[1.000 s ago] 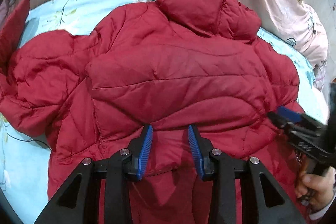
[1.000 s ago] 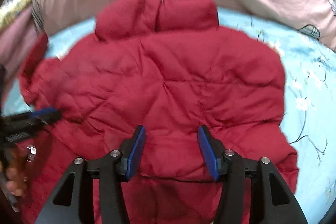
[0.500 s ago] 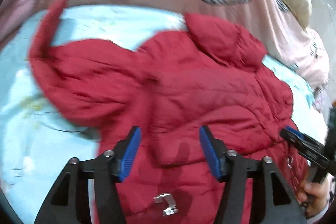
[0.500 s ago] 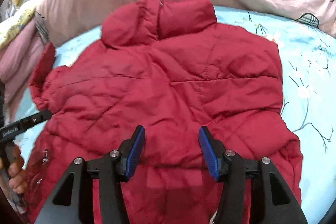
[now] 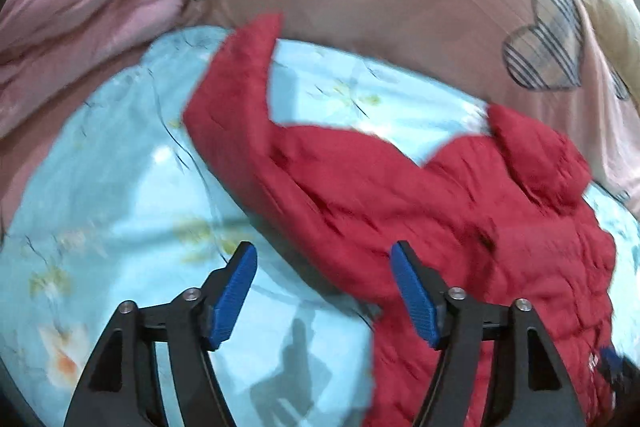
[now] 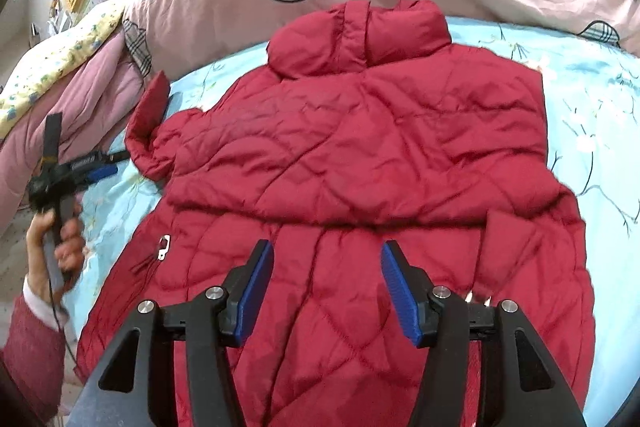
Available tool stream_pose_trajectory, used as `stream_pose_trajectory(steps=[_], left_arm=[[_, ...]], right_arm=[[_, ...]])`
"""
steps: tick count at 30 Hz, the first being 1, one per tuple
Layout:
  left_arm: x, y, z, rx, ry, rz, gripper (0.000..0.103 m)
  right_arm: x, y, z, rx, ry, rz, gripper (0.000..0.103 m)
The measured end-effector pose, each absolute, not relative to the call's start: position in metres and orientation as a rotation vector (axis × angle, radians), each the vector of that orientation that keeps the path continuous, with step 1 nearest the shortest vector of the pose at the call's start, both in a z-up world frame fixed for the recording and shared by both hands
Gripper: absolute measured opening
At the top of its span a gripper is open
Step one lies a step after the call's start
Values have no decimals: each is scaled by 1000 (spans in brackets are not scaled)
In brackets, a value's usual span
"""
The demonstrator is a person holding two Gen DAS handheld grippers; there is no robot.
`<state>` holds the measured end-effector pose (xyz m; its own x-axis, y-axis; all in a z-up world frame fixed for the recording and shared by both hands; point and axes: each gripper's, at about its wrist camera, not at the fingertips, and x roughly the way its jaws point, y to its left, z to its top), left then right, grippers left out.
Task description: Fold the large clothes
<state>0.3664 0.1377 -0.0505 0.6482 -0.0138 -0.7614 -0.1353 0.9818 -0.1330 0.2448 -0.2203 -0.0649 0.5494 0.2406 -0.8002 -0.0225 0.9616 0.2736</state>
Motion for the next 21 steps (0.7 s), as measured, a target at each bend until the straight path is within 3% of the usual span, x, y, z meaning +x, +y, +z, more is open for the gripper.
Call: stream_pose_trajectory(steps=[3,15,16,18,21], left_arm=[[399,152,-45,-165,860,147,78],[516,175,-73,-133,991,320,76],[519,177,-77,-149,997,317,72],[524,179,-85,-171,1012,292,36],[526,185,-92,-201,1002,262,20]], right_arm=[[238,-216,-64,244,984,175,58],[230,-218,-61,297,961,192,61],[230,-218,-61,301,962,192,61],[230,-218,-62,306,961,194,61],[230,-217,-62,314,957,202,61]])
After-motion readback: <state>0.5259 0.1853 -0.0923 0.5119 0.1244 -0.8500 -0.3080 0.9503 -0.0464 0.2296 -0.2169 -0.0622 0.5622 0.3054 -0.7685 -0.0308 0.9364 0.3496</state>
